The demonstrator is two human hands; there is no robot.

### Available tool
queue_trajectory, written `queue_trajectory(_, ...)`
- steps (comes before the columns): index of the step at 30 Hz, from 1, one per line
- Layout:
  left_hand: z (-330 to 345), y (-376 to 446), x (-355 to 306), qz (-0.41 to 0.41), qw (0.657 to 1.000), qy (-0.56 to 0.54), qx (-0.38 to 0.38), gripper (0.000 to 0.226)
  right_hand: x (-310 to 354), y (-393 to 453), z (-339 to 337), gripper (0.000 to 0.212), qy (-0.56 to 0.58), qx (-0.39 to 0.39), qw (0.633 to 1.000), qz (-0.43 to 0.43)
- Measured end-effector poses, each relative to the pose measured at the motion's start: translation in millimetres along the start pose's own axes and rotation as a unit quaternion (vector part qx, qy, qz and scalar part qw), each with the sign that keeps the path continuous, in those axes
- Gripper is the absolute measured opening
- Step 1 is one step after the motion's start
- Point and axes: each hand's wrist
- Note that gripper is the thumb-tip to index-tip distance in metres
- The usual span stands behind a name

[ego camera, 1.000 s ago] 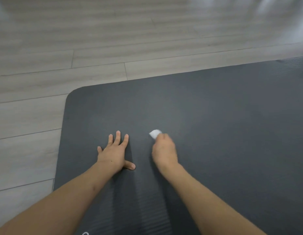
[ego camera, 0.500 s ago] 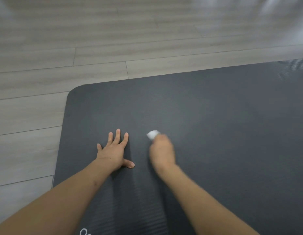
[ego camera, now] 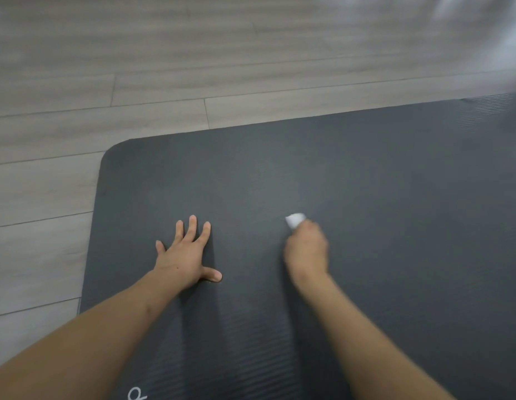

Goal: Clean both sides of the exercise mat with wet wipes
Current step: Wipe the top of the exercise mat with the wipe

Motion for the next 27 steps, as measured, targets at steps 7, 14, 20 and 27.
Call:
queue_trajectory(7,6,-17,1,0.005,0.999,0.007,-0.044,0.109,-24,1,-12,0.010,-0.057,0.088,0.972,-0.209)
queue_trajectory(14,20,-34,6,0.026,0.999,0.021,0.001,0.128,-44,10,-31,0.022,-0.045,0.001,0.998,0.042)
queue_trajectory(20,20,-35,-3,0.006,1.000,0.020,0.006,0.137,43,-59,18,0.010,0.000,0.140,0.961,-0.238)
queue_trajectory(27,22,-35,-3,0.011,0.999,0.039,0.003,0.135,-117,22,-74,0.012,-0.095,0.024,0.994,0.042)
Point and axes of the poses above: each hand's wrist, its own y-axis towards the middle knuckle, its own z-axis out of the palm, x = y × z, and after that the axes turned 7 degrees about -z, right-handed
